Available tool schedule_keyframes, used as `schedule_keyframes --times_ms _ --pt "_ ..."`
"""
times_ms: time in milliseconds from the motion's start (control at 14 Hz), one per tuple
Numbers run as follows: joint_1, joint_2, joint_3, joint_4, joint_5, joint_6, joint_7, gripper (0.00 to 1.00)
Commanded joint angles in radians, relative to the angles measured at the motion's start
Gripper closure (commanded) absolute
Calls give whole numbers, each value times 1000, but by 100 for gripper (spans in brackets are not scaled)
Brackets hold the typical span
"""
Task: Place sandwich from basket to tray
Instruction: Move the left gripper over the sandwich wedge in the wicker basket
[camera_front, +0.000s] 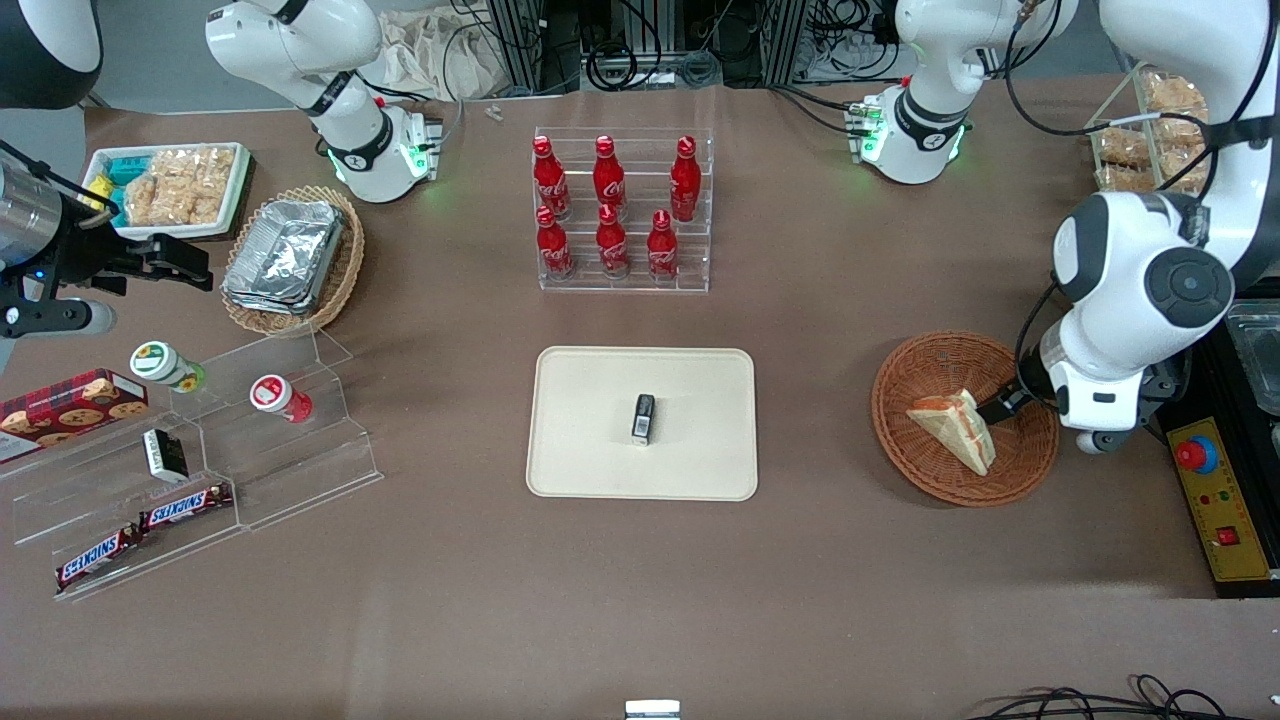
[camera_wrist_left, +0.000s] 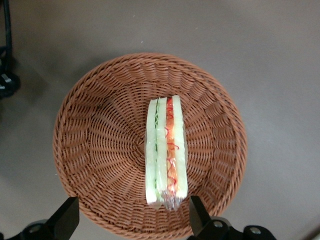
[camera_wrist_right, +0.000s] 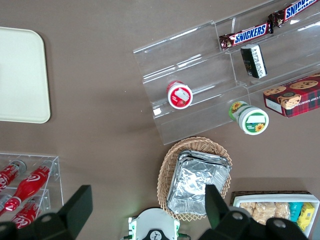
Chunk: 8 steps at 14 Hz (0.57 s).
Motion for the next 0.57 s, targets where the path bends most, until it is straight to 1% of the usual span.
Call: schedule_keyframes --times_ms 0,214,500 --pt "3 40 -6 9 21 42 -90 1" --pt "-3 81 -6 8 21 82 -147 1" --pt "-4 110 -7 -1 20 107 -167 1"
